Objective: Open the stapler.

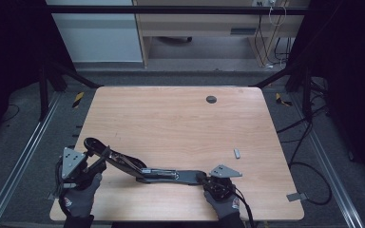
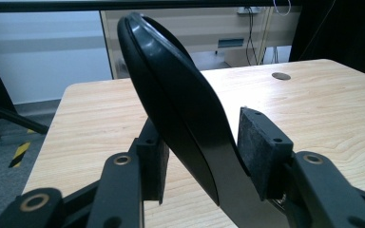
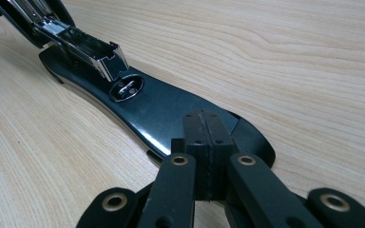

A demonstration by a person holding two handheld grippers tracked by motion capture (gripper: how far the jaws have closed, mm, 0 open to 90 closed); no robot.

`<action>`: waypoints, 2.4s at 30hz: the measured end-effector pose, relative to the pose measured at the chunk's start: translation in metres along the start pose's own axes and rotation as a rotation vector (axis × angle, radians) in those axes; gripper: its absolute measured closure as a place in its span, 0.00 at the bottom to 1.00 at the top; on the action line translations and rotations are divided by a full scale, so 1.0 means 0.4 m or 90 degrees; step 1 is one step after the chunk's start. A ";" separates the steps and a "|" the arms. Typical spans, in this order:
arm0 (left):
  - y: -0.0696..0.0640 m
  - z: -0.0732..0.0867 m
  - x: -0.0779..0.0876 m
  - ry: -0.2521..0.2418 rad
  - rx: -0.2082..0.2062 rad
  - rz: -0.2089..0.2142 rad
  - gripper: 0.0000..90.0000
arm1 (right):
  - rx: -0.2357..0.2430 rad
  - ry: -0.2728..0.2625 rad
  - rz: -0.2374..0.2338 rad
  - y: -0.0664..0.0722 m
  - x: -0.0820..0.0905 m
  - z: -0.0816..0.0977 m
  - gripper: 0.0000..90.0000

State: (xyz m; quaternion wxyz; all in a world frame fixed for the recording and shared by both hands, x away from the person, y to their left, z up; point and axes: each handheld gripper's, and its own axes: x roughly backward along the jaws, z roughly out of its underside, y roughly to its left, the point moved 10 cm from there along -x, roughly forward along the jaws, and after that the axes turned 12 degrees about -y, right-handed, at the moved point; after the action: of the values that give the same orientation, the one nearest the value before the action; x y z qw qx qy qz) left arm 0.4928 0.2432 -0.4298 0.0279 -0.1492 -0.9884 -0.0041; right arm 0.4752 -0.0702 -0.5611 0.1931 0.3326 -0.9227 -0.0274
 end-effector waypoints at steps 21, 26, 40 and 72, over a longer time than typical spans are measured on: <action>0.001 -0.005 0.023 0.006 -0.021 0.023 0.46 | 0.007 -0.015 -0.009 -0.001 0.004 -0.018 0.95; 0.002 0.006 0.029 0.017 -0.020 0.027 0.42 | 0.005 -0.026 -0.015 -0.004 0.014 -0.037 0.91; -0.013 0.050 0.058 0.041 -0.027 0.051 0.39 | 0.001 -0.038 -0.001 -0.051 0.045 -0.086 0.71; -0.025 0.186 0.088 0.139 -0.043 0.058 0.34 | -0.003 -0.052 0.034 -0.091 0.068 -0.090 0.75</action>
State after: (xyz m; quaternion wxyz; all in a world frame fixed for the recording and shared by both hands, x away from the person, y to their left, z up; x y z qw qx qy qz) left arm 0.4522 0.2454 -0.5021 0.1308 -0.1936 -0.9709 -0.0522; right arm 0.4915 -0.1125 -0.5251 0.1565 0.3062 -0.9382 -0.0381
